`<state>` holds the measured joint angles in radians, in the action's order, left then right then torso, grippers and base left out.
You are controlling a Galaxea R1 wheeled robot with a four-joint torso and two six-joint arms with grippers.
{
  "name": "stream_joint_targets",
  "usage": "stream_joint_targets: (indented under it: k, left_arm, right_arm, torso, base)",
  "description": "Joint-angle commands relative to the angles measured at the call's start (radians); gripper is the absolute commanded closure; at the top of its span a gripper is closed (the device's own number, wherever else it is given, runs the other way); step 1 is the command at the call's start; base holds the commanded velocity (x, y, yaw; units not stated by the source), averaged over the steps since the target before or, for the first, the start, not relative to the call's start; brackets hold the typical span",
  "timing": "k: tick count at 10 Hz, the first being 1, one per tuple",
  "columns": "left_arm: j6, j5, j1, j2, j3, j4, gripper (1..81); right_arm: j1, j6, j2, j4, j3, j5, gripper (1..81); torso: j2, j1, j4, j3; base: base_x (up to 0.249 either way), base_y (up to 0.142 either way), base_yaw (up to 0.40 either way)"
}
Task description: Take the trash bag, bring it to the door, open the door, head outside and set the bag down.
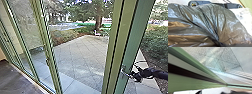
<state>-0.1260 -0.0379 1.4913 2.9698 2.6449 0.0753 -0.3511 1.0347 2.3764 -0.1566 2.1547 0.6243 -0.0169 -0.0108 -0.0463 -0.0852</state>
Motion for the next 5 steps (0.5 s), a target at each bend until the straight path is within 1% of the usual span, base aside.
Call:
stream_joint_targets:
  k: [1, 2, 3, 4, 5]
  left_arm:
    - [0.002, -0.07, -0.039, -0.001, -0.003, 0.009, 81.1]
    - [0.002, -0.07, -0.039, -0.001, -0.003, 0.009, 81.1]
    - [0.002, -0.07, -0.039, -0.003, -0.003, 0.011, 81.1]
    - [0.002, -0.07, -0.039, -0.001, -0.003, 0.011, 81.1]
    - [0.002, -0.07, -0.039, -0.001, -0.003, 0.011, 81.1]
  right_arm:
    - [0.206, -0.051, -0.061, -0.081, -0.006, -0.005, 1.0]
    - [0.21, -0.051, -0.069, -0.081, -0.018, -0.005, 1.0]
    - [0.217, -0.051, -0.081, -0.084, -0.032, -0.003, 1.0]
    - [0.224, -0.051, -0.099, -0.095, -0.047, -0.003, 1.0]
    - [0.24, -0.051, -0.118, -0.118, -0.063, 0.008, 1.0]
  torso:
    - [0.0, 0.0, 0.0, 0.073]
    - [0.0, 0.0, 0.0, 0.091]
    - [0.0, -0.001, 0.0, 0.043]
    - [0.0, -0.001, 0.0, 0.067]
    - [0.0, 0.0, 0.0, 0.074]
  base:
    - [0.0, 0.0, 0.0]
    - [0.0, 0.0, 0.0]
    - [0.0, 0.0, 0.0]
    - [0.0, 0.0, 0.0]
    - [0.0, 0.0, 0.0]
